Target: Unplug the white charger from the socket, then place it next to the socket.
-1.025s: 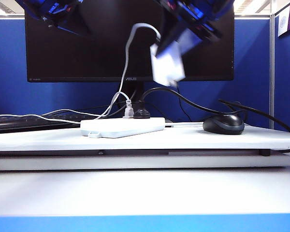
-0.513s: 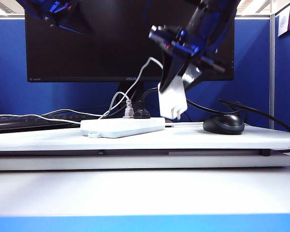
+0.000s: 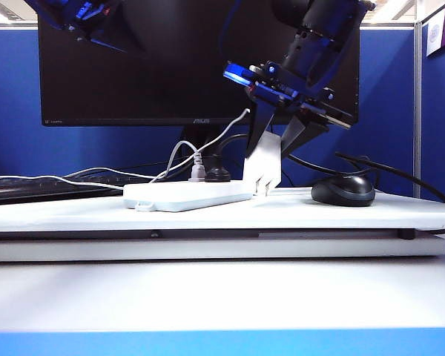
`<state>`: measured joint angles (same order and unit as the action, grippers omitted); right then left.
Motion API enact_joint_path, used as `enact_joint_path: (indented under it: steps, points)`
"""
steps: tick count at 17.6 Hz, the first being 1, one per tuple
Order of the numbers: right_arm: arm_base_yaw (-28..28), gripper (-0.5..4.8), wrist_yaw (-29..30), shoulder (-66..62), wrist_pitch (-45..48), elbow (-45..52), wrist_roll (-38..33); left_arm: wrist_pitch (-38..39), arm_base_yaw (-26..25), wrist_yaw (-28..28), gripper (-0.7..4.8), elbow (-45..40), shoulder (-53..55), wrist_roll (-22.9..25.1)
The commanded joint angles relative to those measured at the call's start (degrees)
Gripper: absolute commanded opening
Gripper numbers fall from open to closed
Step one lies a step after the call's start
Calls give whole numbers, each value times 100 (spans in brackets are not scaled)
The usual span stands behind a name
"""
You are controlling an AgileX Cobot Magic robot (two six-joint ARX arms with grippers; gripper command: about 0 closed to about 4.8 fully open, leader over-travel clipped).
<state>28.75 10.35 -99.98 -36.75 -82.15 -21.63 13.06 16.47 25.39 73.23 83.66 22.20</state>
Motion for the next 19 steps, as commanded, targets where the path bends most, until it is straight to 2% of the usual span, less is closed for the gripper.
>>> enact_joint_path:
  steps: [1, 6, 7, 9, 10, 11, 17, 18, 19]
  points:
    - [4, -1, 155, -42, 79, -28, -640, -24, 7, 37, -6, 22, -15, -17]
    - [4, 3, 393, -140, 157, -28, -970, -4, 7, 37, -6, 22, -15, -17]
    - [4, 37, 487, -140, 225, -31, -896, 22, 7, 35, -6, 22, -15, -17]
    - [4, 171, 619, -138, 313, -39, -861, 63, 7, 37, -6, 22, -15, -17]
    - [4, 294, 627, -138, 358, -39, -857, 94, 7, 37, -6, 22, -15, -17]
    - [4, 338, 627, -131, 361, -39, -855, 125, 7, 37, -6, 22, -15, -17]
    - [0, 338, 546, 31, -15, -39, -748, 144, 7, 42, -6, 22, -17, -15]
    - [0, 338, 186, 142, -184, -39, -525, 142, 7, 44, -6, 22, -17, -15]
    - [0, 338, 66, 186, -245, -39, -468, 142, 7, 44, -6, 22, -17, -15]
